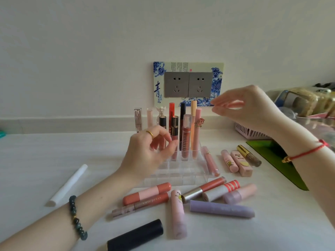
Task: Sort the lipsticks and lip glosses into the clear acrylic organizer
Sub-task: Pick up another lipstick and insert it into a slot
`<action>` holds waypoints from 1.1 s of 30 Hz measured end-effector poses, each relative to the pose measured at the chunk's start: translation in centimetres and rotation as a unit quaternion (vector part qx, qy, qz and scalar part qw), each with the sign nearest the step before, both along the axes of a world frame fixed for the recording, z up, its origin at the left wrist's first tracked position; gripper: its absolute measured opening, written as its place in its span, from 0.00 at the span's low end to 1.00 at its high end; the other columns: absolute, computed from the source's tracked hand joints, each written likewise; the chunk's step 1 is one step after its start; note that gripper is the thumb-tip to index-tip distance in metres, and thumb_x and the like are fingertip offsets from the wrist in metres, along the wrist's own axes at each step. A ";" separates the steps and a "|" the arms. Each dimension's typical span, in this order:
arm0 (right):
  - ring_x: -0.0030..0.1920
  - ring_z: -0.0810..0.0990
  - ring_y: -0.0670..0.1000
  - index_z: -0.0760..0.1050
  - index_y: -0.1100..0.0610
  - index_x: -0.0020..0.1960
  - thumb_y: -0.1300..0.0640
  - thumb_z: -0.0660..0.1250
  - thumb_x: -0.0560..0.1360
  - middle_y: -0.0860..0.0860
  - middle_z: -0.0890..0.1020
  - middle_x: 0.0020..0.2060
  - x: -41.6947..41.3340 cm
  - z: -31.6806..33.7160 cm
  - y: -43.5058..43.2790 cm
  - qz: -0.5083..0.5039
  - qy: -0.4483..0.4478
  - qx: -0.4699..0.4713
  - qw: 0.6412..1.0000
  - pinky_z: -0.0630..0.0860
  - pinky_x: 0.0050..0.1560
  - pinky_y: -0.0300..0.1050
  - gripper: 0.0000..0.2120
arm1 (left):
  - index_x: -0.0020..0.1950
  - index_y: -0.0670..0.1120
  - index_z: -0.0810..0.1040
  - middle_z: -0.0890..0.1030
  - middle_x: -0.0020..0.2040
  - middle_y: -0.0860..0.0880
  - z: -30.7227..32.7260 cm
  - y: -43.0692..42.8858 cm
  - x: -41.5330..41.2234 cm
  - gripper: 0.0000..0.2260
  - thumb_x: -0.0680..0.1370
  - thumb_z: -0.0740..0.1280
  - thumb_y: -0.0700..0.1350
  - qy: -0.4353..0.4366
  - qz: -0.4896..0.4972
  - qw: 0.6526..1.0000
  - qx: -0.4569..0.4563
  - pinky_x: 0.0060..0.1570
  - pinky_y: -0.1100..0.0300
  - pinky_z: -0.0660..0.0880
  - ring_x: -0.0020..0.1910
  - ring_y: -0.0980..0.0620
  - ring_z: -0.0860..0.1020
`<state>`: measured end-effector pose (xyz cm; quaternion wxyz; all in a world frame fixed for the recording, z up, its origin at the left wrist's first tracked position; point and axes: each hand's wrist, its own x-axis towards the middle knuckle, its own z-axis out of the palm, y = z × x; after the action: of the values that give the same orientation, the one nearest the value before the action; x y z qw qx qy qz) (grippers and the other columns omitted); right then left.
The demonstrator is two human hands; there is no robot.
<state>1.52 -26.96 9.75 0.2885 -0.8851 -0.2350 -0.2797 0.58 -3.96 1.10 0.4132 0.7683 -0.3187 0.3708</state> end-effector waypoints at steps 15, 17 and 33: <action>0.48 0.74 0.48 0.79 0.51 0.50 0.40 0.66 0.69 0.50 0.78 0.48 7.1 -9.7 -2.5 -0.102 0.205 -0.114 0.967 0.69 0.45 0.42 0.17 | 0.50 0.53 0.81 0.82 0.48 0.55 -1.4 -6.2 -0.1 0.08 0.73 0.67 0.51 0.042 -0.008 0.960 0.276 0.52 0.62 0.68 0.49 0.54 0.75; 0.45 0.74 0.50 0.80 0.53 0.44 0.38 0.65 0.68 0.49 0.79 0.42 7.6 -9.9 -1.7 -0.120 0.214 -0.139 0.959 0.71 0.42 0.43 0.19 | 0.50 0.52 0.81 0.82 0.49 0.55 -1.5 -6.0 -0.2 0.09 0.73 0.66 0.51 0.049 -0.013 0.957 0.286 0.53 0.60 0.71 0.49 0.54 0.76; 0.25 0.67 0.48 0.75 0.59 0.32 0.43 0.64 0.69 0.50 0.71 0.25 7.8 -8.9 -0.4 -0.175 0.283 -0.046 0.942 0.61 0.24 0.37 0.20 | 0.49 0.52 0.82 0.82 0.46 0.58 -1.5 -3.4 -0.8 0.09 0.73 0.66 0.52 0.106 -0.029 0.971 0.214 0.52 0.67 0.70 0.50 0.61 0.75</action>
<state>9.28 -27.41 0.83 0.2488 -0.9671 0.0019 -0.0529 -0.25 -7.37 -0.41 0.2808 0.8641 -0.3675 0.1983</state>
